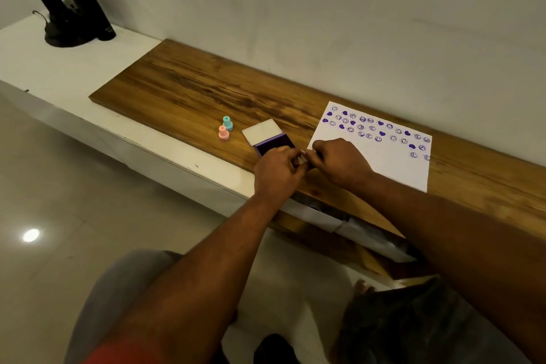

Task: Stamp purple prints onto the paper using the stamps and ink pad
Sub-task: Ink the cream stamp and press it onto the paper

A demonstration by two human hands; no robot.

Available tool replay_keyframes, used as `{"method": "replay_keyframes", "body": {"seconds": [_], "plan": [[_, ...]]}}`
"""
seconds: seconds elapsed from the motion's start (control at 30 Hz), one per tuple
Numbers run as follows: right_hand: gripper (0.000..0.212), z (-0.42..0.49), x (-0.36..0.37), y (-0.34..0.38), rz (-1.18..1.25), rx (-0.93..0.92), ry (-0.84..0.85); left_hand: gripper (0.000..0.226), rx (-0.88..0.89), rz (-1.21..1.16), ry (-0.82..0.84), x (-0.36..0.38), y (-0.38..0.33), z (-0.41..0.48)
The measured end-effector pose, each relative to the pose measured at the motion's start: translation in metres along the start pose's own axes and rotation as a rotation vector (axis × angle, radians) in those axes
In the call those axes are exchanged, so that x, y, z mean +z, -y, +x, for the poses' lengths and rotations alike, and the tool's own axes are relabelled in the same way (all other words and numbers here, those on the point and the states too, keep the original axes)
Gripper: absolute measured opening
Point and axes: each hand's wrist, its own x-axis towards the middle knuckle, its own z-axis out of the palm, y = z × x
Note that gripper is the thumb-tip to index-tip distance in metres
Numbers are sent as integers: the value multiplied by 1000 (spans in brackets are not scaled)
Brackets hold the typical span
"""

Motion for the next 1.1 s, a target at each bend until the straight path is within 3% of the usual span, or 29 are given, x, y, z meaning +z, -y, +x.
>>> {"method": "replay_keyframes", "body": {"seconds": [0.23,0.4,0.57,0.83,0.97,1.1], "plan": [[36,5,1,-12,-11,-175,113,35,13,-26,60,8,11,-6],[33,8,4,-18,19,-102,-17,30,38,65,44,15,13,-10],[37,7,1,-18,18,-95,-44,36,10,135,23,19,14,-9],[44,10,-4,-15,31,-49,-26,47,29,26,-31,5,17,-12],[39,15,0,-8,45,-27,-9,69,-8,85,-46,-16,41,8],[43,23,8,2,78,-9,-33,94,-96,291,42,-35,59,31]]}}
